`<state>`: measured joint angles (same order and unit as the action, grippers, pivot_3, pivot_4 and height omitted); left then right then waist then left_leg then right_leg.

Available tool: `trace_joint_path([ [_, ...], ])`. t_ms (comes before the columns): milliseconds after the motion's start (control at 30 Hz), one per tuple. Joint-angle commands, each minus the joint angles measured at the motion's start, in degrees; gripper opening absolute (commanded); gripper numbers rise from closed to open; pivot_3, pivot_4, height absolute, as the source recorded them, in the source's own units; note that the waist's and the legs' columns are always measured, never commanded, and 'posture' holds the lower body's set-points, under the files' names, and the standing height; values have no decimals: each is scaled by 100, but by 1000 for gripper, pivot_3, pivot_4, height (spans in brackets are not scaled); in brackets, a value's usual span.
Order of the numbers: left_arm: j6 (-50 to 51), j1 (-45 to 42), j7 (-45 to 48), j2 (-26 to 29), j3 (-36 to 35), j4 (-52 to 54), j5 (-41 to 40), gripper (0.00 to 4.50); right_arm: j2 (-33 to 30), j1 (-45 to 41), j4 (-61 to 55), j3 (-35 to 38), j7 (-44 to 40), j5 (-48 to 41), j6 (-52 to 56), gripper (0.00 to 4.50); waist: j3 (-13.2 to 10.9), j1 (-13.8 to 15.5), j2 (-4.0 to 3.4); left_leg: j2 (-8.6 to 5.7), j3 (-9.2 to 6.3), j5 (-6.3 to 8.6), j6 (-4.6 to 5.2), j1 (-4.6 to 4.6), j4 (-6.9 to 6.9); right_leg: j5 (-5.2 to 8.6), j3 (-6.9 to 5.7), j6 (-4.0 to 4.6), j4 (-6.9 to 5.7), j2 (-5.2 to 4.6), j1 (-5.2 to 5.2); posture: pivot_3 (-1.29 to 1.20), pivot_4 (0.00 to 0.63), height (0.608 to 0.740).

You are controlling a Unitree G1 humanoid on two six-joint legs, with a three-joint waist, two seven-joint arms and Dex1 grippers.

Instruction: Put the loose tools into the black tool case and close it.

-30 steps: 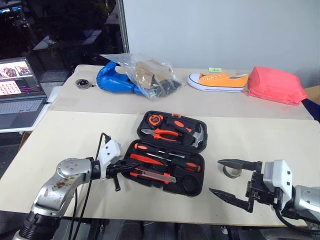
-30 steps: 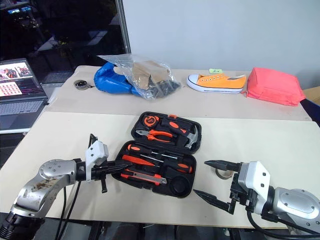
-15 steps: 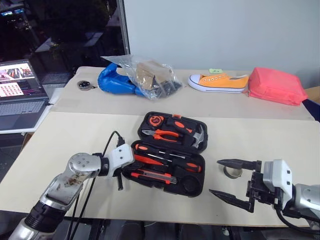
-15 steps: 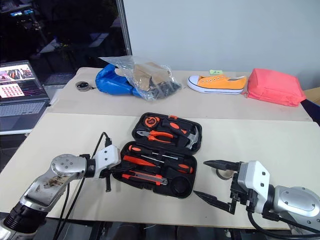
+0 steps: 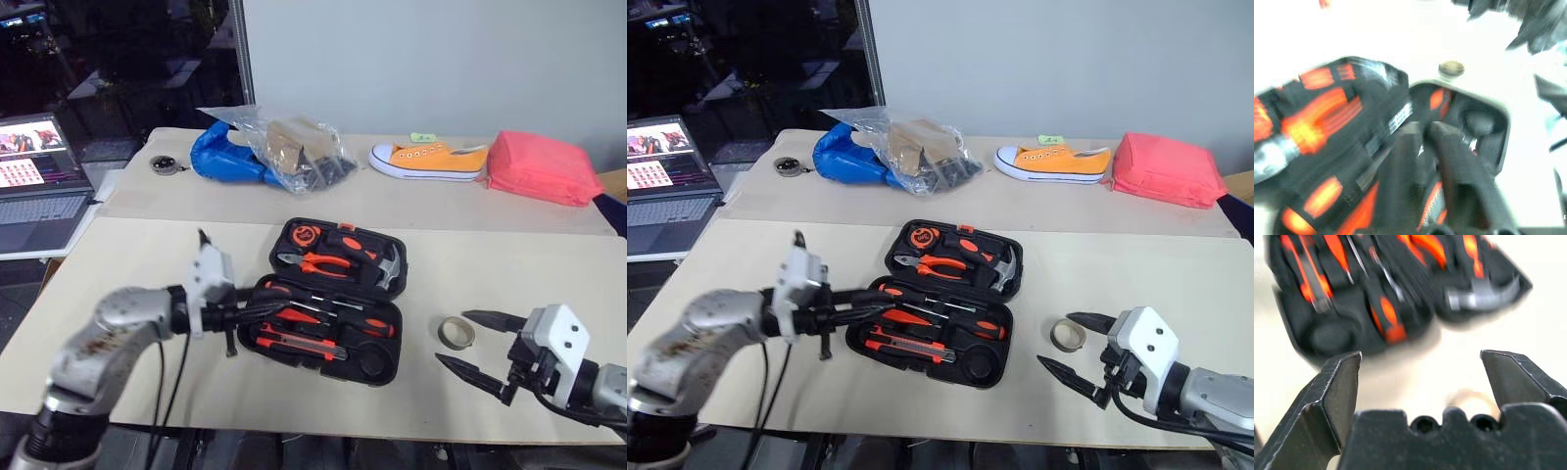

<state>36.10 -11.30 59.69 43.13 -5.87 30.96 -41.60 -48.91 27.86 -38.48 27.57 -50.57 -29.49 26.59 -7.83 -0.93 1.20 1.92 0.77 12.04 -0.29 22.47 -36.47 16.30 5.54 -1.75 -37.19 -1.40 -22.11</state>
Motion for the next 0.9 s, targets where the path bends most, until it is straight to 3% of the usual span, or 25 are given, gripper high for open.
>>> trace_joint_path([
  [33,463,-25,78,280,-265,420,-788,2495,-474,29,-132,245,-42,57,639,4500,-5,-45,9,-1,3,0,0,-2,0,0,3,-1,1,1,0,0,150,740],
  [167,673,-18,-51,404,-371,632,-1242,4118,-776,-443,129,-277,151,203,1052,4500,-10,-77,21,2,4,0,0,-8,-2,-3,0,3,0,10,3,0,150,740],
  [200,659,33,-15,441,-375,682,-1278,4346,-813,-621,212,-457,251,303,1120,4500,-10,-79,21,2,4,-1,0,-8,-2,-3,0,3,0,11,3,0,150,740],
  [500,288,544,78,492,-348,854,-1077,4346,-975,-1739,813,-1559,416,816,1448,4500,-12,-98,21,-1,6,0,1,7,1,-3,0,4,7,10,-10,0,150,740],
  [633,135,736,6,450,-346,912,-964,4401,-1029,-2112,927,-1953,333,932,1425,3504,-12,-98,21,-2,6,0,1,8,1,-3,0,4,9,9,-10,0,150,740],
  [667,125,770,-83,426,-321,987,-953,4401,-1032,-2230,955,-2081,301,973,1392,3005,-12,-102,21,-1,6,0,1,7,1,-3,0,4,9,9,-9,0,150,740],
  [900,189,809,-503,373,-260,1260,-1010,4401,-1060,-2701,1182,-2578,174,1234,1392,716,-12,-113,21,0,6,0,1,5,1,-3,0,4,8,9,-9,0,150,740],
])
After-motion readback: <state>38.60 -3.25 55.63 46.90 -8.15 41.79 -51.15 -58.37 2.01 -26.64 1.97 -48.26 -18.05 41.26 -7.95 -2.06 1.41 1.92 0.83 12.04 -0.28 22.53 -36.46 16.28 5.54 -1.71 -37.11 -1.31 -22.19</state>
